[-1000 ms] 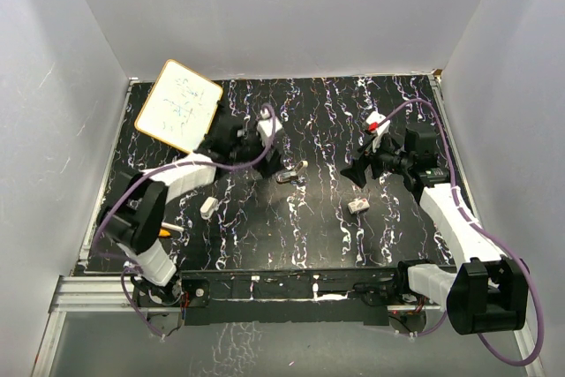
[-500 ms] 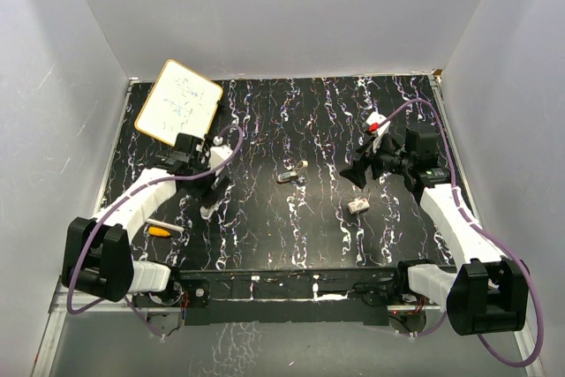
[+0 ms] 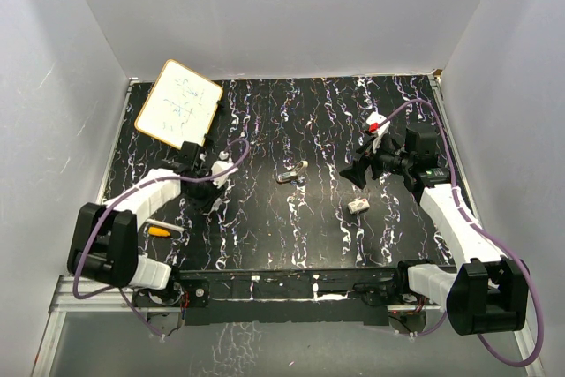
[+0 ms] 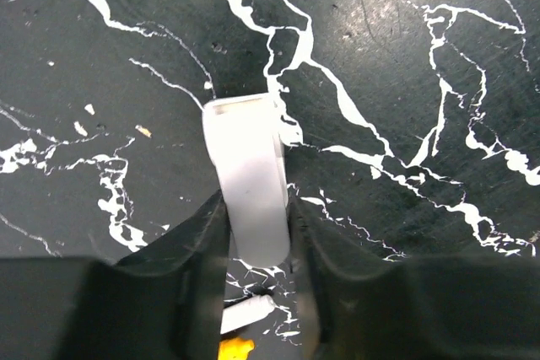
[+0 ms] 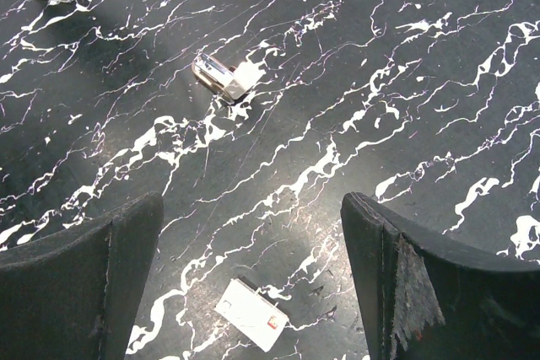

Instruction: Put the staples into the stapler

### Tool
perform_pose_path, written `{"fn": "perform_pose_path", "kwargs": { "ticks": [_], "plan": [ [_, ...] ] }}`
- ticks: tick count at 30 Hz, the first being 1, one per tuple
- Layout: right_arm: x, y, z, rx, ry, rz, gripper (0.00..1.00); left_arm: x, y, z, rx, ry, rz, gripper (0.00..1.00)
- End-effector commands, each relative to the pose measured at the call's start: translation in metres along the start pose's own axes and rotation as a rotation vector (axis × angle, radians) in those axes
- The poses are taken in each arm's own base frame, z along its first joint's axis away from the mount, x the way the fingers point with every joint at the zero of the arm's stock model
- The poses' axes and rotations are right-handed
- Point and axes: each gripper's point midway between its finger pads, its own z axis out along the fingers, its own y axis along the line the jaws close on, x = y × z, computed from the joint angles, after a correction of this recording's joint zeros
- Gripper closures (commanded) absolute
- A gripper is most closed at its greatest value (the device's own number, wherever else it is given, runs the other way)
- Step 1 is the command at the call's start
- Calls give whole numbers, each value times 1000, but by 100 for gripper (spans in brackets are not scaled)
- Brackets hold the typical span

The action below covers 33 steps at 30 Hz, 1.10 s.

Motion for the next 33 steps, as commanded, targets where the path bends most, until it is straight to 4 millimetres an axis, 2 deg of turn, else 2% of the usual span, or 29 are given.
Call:
{"fn": "perform_pose_path", "kwargs": {
  "ticks": [1, 4, 7, 11, 14, 17, 20, 24, 27, 29, 31, 33],
  "plan": [
    [-17, -5, -3, 20, -36, -47, 11, -35, -17, 0, 148, -83, 86, 85],
    [-18, -6, -5, 33, -38, -55, 11, -59, -33, 1, 193, -97, 192, 94],
    [-20, -7, -8, 46, -44, -63, 11, -85, -66, 2, 254, -116, 355, 95],
    [-21, -8, -10, 58, -45, -66, 11, -112, -104, 14, 331, -102, 504, 93],
    [-22, -11, -13, 77, -41, -69, 11, -128, -122, 28, 346, -75, 576, 91],
    [-20, -15, -16, 109, -31, -82, 11, -136, -133, 41, 345, -62, 621, 86],
    [-18, -17, -18, 132, -22, -96, 10, -138, -135, 48, 342, -55, 630, 71],
    [-3, -9, -14, 72, 19, -108, 10, -144, -134, 38, 319, -83, 623, 49],
    [10, 3, -7, -14, 33, -130, 13, -150, -131, 13, 290, -146, 625, 26],
    [17, 17, 3, -77, 35, -169, 14, -151, -125, -4, 276, -201, 609, 14],
    [23, 28, 14, -125, 37, -206, 15, -150, -112, -22, 265, -258, 564, 10],
    [31, 38, 27, -176, 43, -221, 15, -146, -87, -39, 246, -314, 477, 9]
  ]
}}
